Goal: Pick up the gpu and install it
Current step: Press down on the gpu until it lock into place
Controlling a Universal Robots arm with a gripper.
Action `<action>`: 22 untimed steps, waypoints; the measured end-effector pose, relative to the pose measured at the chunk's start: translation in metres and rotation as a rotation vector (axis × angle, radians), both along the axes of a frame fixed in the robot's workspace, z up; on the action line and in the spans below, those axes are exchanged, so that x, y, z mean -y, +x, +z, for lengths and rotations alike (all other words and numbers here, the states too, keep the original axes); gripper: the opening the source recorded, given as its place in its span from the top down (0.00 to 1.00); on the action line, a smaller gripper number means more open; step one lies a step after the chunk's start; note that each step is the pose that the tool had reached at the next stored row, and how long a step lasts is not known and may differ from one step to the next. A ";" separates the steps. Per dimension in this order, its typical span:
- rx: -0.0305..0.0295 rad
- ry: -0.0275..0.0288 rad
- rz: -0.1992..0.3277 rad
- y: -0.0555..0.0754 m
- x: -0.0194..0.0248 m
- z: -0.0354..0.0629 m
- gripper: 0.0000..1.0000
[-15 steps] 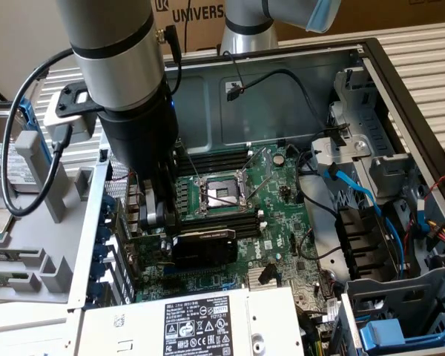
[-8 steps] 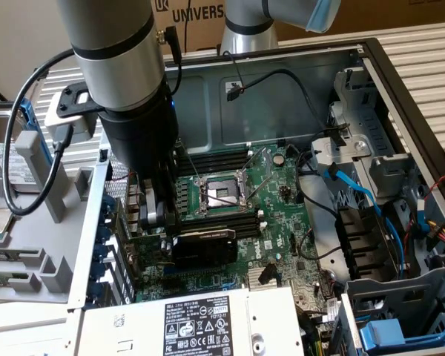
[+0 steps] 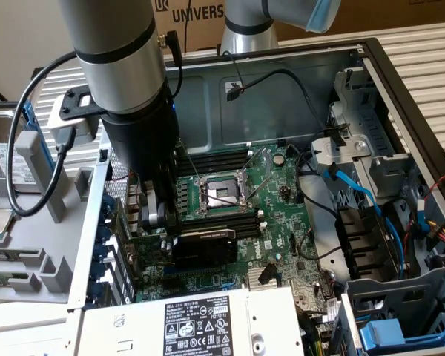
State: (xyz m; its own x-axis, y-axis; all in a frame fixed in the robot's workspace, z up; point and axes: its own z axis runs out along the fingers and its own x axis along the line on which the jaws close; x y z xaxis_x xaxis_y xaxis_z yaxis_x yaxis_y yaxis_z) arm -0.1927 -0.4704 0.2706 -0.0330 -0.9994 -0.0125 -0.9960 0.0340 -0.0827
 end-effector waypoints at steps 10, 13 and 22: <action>0.0003 0.0001 0.000 0.000 0.0000 -0.0039 0.89; 0.0001 0.0000 0.000 -0.002 0.0000 -0.0038 0.89; 0.0001 -0.0016 0.000 -0.004 0.0000 -0.0053 0.89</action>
